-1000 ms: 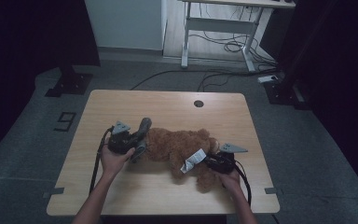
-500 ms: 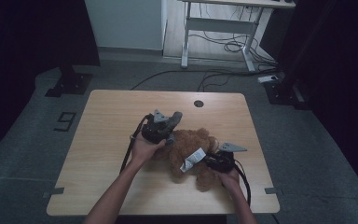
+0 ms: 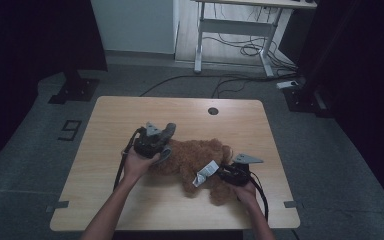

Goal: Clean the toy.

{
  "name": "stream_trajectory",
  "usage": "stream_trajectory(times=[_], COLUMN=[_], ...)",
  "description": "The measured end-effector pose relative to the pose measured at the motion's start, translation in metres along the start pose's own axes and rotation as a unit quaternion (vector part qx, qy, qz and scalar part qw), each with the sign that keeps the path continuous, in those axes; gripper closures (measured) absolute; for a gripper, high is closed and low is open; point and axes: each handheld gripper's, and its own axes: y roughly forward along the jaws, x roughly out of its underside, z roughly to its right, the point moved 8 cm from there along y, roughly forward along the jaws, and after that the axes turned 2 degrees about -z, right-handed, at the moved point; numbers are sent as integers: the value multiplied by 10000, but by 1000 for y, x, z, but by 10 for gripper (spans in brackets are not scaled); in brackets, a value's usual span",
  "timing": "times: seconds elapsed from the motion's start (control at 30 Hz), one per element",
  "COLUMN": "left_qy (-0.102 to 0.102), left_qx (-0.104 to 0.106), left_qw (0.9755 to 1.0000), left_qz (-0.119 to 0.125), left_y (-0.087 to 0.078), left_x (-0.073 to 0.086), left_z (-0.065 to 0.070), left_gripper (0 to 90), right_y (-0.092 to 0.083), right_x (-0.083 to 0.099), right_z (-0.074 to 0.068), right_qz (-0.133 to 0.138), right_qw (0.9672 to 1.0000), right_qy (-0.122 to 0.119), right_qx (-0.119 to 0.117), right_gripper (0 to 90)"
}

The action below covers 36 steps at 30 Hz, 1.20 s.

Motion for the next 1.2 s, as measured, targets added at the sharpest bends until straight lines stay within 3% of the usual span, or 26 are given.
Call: stream_trajectory(times=[0.2,0.33,0.37,0.47,0.6,0.67,0.77,0.87,0.93,0.97,1.0,1.07,1.2], left_qy=[-136,-221,-418,-879,-957,-795,-597,-333,-242,-57,-57,-87,-125], left_qx=[-114,-209,-74,305,415,201,226,324,341,324,324,405,590], left_qw=[9997,9989,9980,9945,9931,9962,9979,9984,9985,9990,9990,9991,9981], left_qz=[-137,-366,-476,-475,-529,-297,100,328,345,290,290,122,-102], left_y=[8,14,20,27,25,6,-19,-29,-28,-21,-21,-2,18], left_x=[26,43,56,72,75,55,22,-9,-17,-29,-29,-38,-32], left_z=[-11,-20,-24,-27,-31,-37,-31,-15,-8,3,3,12,20], left_gripper=[807,809,808,808,805,805,804,802,801,800,800,799,798], right_y=[1,1,1,2,2,3,4,3,3,3,3,4,3], right_x=[0,1,1,1,1,0,-1,-1,-1,-1,-1,-1,-1], right_z=[-1,-1,0,0,1,1,1,1,1,1,1,1,1], right_qz=[-33,-50,-56,-52,-59,-65,-80,-85,-85,-84,-84,-80,-87], right_qw=[10000,10000,10000,10000,10000,10000,10000,10000,10000,10000,10000,10000,10000], right_qy=[-63,-46,-36,1,23,-11,-43,-39,-32,-21,-21,-21,-40], right_qx=[15,14,14,-10,-29,-17,-15,-15,-10,-3,-3,8,-3], right_gripper=[676,677,678,678,677,677,677,675,675,675,675,676,673])
